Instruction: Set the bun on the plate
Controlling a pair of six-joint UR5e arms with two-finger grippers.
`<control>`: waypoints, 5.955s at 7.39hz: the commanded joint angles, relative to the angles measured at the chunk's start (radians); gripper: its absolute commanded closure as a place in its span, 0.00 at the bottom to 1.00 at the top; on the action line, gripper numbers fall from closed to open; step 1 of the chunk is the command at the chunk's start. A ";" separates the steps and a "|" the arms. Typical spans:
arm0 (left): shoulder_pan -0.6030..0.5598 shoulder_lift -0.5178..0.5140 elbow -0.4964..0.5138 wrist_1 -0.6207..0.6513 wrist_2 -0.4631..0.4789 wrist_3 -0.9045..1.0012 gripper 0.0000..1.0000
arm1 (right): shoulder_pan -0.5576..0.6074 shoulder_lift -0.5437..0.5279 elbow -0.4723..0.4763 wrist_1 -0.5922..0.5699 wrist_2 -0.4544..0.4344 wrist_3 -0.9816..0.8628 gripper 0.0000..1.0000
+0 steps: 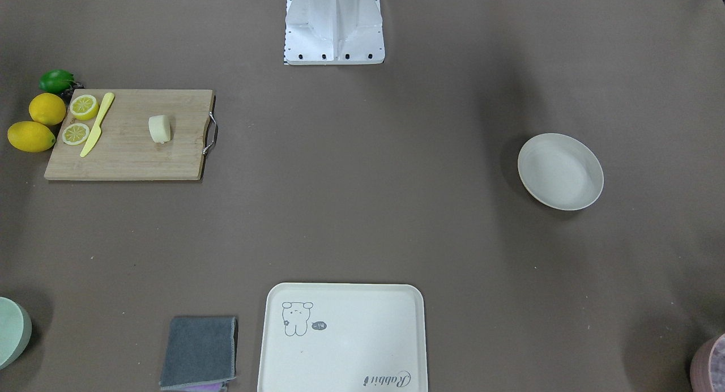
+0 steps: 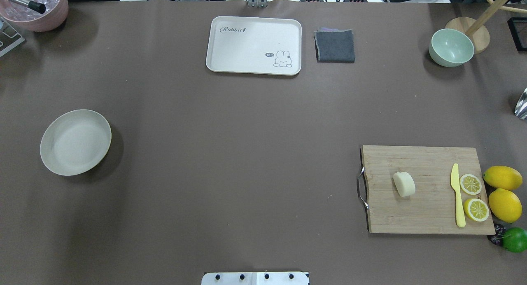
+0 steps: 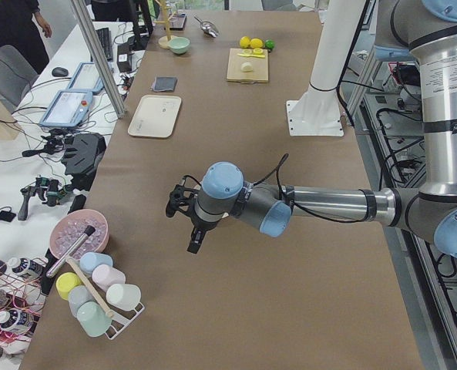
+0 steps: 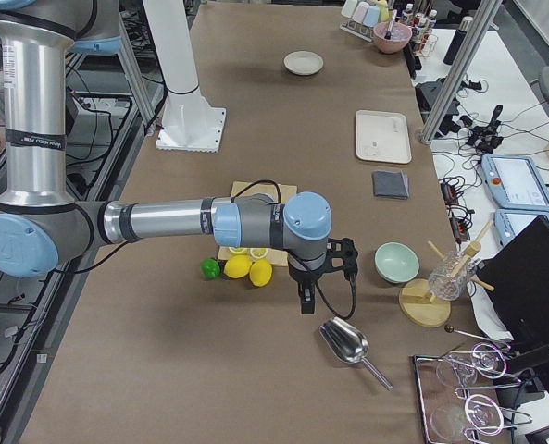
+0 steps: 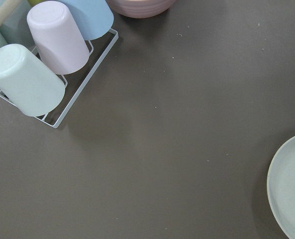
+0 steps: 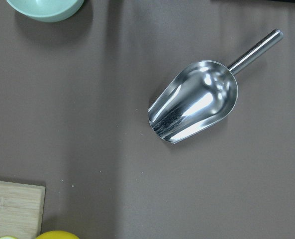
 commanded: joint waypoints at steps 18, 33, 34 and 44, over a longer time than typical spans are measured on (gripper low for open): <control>0.572 -0.097 0.335 -0.742 0.120 -0.766 1.00 | -0.622 0.124 0.281 0.222 -0.146 0.948 0.00; 0.944 -0.646 0.033 -0.108 0.510 -1.313 1.00 | -1.022 0.027 0.200 0.374 -0.405 1.016 0.00; 0.946 -0.645 0.034 -0.108 0.522 -1.313 1.00 | -1.025 0.022 0.203 0.374 -0.402 1.023 0.04; 1.170 -0.620 0.080 -0.108 0.844 -1.313 0.02 | -1.053 0.021 0.210 0.375 -0.396 1.077 1.00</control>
